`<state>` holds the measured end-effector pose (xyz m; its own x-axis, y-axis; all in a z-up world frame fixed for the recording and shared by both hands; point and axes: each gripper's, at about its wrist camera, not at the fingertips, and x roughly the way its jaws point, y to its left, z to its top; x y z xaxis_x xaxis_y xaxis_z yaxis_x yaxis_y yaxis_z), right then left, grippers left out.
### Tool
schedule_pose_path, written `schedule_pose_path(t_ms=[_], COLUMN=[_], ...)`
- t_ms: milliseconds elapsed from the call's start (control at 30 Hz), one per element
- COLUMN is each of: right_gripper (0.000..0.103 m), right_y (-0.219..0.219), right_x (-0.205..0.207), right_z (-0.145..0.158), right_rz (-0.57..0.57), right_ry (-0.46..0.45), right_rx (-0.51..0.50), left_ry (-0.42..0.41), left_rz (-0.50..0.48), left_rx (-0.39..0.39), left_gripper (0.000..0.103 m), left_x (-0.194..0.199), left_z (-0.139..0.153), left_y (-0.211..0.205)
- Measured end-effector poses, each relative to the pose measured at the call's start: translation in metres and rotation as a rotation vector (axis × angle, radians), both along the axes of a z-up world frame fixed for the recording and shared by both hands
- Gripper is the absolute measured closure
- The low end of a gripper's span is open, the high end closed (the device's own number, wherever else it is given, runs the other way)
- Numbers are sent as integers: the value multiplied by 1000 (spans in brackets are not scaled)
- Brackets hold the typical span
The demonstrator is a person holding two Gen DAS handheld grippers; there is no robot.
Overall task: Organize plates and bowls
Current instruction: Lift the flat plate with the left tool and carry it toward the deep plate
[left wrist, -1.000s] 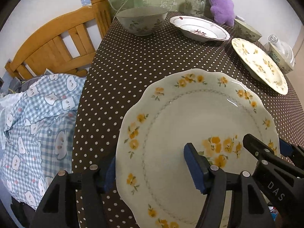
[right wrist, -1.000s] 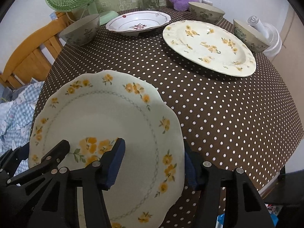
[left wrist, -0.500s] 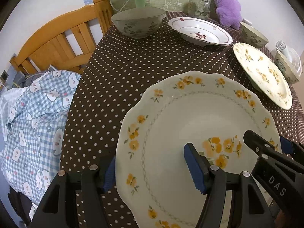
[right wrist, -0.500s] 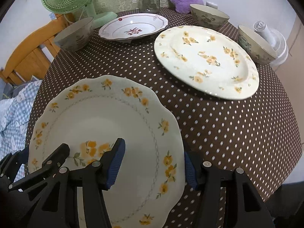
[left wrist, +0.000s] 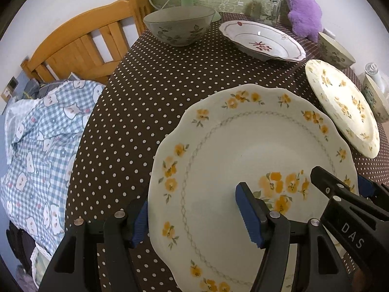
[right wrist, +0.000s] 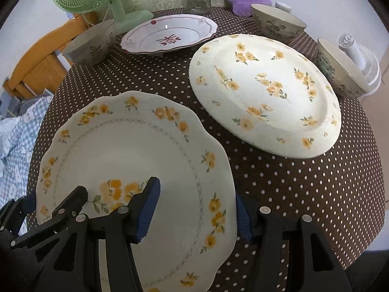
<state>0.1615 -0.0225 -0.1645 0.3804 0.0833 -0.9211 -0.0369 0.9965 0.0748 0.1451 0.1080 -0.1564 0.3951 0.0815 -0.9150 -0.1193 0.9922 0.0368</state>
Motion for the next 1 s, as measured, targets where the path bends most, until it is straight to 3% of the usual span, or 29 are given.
schedule_pose_path(t_ms=[200, 300, 467, 1000], right_gripper=[39, 38, 24, 21], right_y=[0, -4, -19, -91], right_x=[1, 0, -7, -18], right_z=[0, 2, 12, 67], right_rz=[26, 8, -52, -185], right_ry=[2, 6, -14, -157], right_rx=[10, 19, 26, 37], left_ry=[16, 5, -50, -178], left_rz=[5, -21, -46, -213], left_rx=[-27, -7, -3, -37], left_gripper=[30, 22, 11, 6], left_x=[-2, -4, -6, 14], left_z=[-4, -1, 13, 59], left_y=[4, 0, 2, -61])
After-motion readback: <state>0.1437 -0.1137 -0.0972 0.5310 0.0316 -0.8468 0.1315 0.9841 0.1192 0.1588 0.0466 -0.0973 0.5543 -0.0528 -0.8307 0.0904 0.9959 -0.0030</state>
